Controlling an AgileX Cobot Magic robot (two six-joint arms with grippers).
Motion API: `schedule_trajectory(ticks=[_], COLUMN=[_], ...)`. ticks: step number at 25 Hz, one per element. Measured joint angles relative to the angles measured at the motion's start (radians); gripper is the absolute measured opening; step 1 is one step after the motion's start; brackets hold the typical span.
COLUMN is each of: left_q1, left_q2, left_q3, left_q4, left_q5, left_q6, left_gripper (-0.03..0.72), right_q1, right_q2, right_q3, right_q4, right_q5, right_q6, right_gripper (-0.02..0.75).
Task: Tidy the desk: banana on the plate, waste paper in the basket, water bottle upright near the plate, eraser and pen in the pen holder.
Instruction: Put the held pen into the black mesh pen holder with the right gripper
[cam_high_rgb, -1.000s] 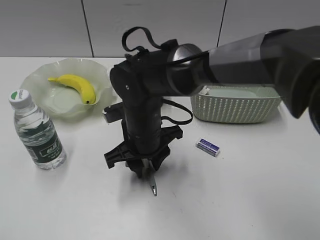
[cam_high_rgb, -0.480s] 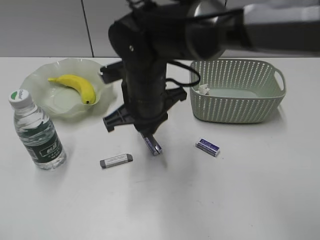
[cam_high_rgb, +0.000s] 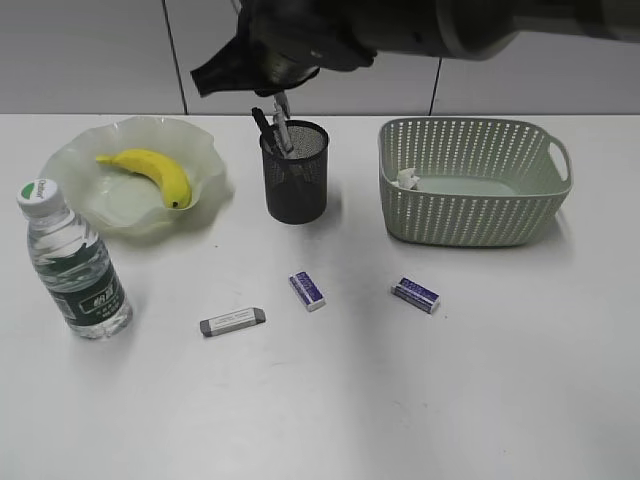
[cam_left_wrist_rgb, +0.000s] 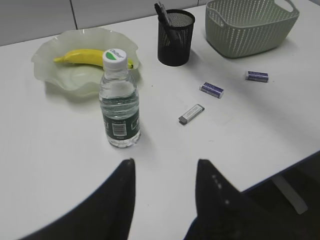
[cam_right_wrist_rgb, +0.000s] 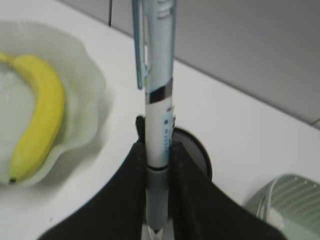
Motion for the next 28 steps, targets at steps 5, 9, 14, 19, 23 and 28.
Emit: schedule_trajectory(ticks=[5,9,14,19,23,28], left_q1=[0.0,0.0,0.0,0.0,0.0,0.0], left_q2=[0.0,0.0,0.0,0.0,0.0,0.0], left_q3=[0.0,0.0,0.0,0.0,0.0,0.0], left_q4=[0.0,0.0,0.0,0.0,0.0,0.0], left_q5=[0.0,0.0,0.0,0.0,0.0,0.0], left_q6=[0.0,0.0,0.0,0.0,0.0,0.0], left_gripper=[0.303,0.302,0.301,0.301,0.301,0.301], right_q1=[-0.068,-0.135,-0.163,-0.168,-0.167,-0.17], right_q2=[0.053,0.101,0.148,0.189,0.209,0.236], right_q3=[0.0,0.0,0.0,0.0,0.0,0.0], right_q4=[-0.253,-0.3,-0.303,-0.303,-0.287,-0.279], right_q5=[-0.104,-0.254,-0.253,-0.336,-0.29,-0.248], right_q6=[0.351,0.414,0.429,0.429,0.428,0.428], right_gripper=[0.113,0.113,0.113,0.113,0.113,0.113])
